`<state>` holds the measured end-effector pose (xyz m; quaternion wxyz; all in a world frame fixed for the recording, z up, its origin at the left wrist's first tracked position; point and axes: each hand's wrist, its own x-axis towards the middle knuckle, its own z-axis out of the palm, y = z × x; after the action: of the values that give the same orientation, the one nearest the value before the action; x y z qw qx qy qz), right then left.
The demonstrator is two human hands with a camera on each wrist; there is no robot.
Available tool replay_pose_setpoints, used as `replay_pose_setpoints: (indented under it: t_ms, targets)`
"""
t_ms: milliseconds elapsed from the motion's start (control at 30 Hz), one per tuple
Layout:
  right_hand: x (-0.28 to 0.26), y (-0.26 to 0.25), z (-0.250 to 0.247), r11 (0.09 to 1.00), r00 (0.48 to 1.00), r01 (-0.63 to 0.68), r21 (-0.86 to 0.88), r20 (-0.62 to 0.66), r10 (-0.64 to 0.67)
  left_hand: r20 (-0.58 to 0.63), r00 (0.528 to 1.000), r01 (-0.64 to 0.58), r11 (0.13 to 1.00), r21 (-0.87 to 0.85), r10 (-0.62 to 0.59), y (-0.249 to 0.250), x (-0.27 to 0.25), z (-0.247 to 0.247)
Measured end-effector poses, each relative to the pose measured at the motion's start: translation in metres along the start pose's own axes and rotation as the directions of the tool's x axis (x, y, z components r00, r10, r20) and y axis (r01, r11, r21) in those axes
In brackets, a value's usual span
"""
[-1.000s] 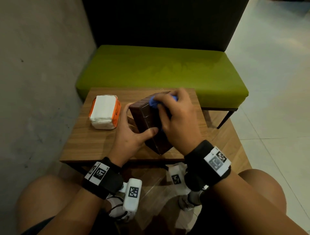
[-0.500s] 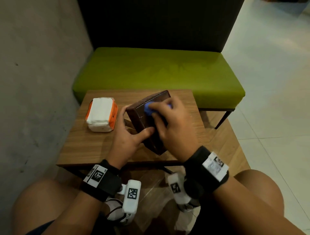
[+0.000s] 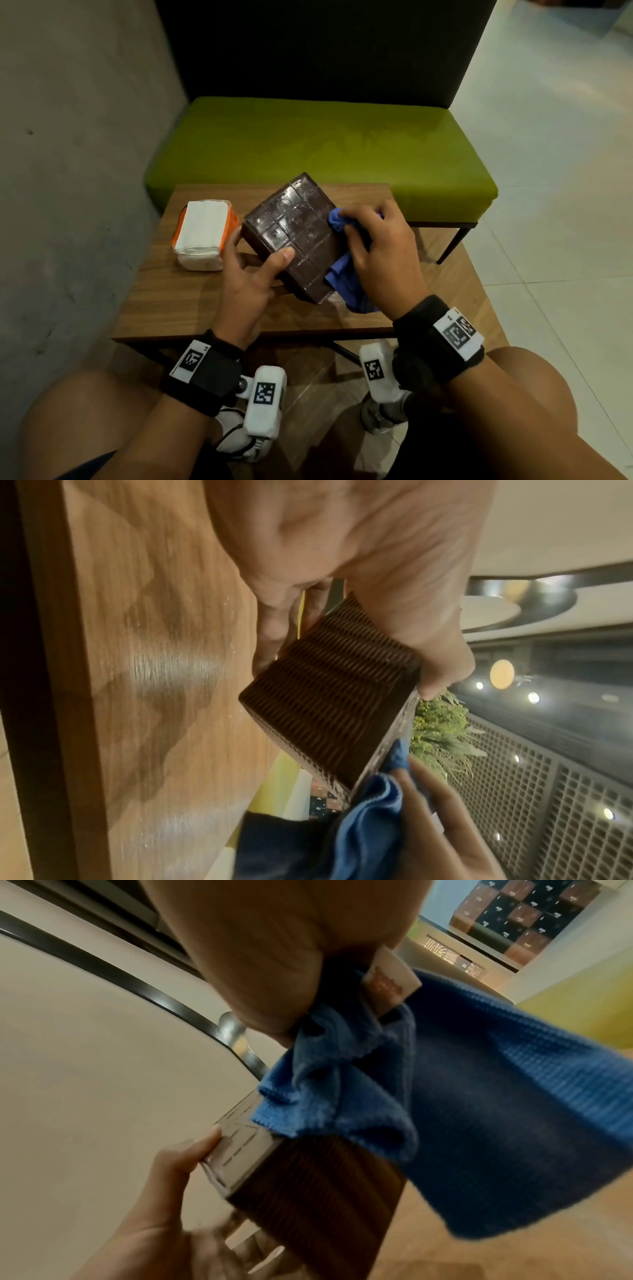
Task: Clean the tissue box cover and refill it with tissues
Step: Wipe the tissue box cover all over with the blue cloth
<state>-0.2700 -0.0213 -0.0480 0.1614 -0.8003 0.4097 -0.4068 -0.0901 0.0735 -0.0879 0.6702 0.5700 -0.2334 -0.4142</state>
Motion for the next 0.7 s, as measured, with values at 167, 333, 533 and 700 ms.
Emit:
replay_pose_setpoints:
  t_ms: [167,333,533,700]
  targets:
    - [-0.023,-0.002,-0.007,0.999,0.999,-0.043,0.002,0.033,0.043,-0.051,0.998,0.042,0.994,-0.103,-0.047,0.002,0.002,-0.001]
    - [-0.039,-0.011,-0.011,0.998,0.997,-0.054,0.029,0.051,0.053,-0.070,0.997,0.014,0.982,-0.189,-0.028,0.005,0.004,0.001]
    - [-0.060,-0.032,-0.001,0.999,0.987,-0.006,0.043,0.161,-0.001,-0.086,0.996,0.000,0.986,-0.167,-0.014,0.005,0.007,0.005]
    - [-0.054,-0.029,-0.004,0.994,0.951,-0.036,0.104,0.308,0.002,-0.125,0.992,0.011,0.988,-0.151,-0.030,0.003,0.008,0.005]
